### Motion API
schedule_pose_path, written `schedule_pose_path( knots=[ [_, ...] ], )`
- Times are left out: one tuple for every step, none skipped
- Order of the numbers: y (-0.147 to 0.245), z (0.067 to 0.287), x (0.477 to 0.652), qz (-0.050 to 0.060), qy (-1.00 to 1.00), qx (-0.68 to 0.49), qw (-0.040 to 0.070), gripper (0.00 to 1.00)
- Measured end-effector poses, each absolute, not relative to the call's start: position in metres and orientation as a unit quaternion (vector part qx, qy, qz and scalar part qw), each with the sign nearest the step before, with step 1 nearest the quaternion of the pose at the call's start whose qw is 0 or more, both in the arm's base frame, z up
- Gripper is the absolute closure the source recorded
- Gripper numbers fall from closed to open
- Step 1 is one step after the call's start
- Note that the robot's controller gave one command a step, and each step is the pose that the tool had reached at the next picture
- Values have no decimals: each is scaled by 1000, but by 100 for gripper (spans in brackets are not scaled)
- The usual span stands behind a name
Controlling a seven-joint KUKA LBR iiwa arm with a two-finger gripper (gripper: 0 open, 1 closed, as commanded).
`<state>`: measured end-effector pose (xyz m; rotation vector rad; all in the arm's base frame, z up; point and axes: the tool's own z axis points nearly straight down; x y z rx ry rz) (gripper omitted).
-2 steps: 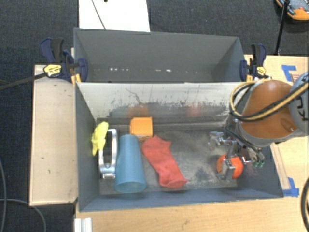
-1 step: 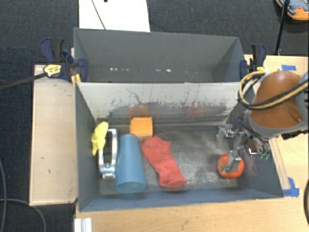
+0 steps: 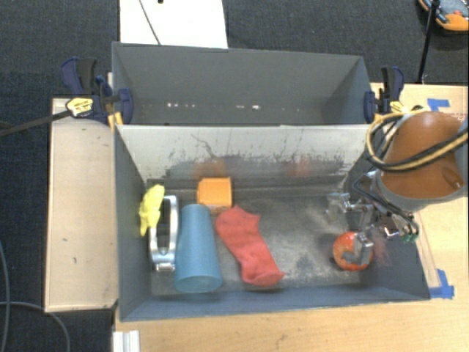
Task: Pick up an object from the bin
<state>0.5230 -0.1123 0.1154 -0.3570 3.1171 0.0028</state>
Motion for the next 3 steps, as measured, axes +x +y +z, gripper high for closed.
schedule_pose_path(
  knots=[
    [-130, 71, 519, 4, 997, 80, -2, 100],
    [-130, 72, 519, 4, 997, 79, -2, 100],
    [-129, 146, 560, 0, 996, -85, 2, 100]
  ],
)
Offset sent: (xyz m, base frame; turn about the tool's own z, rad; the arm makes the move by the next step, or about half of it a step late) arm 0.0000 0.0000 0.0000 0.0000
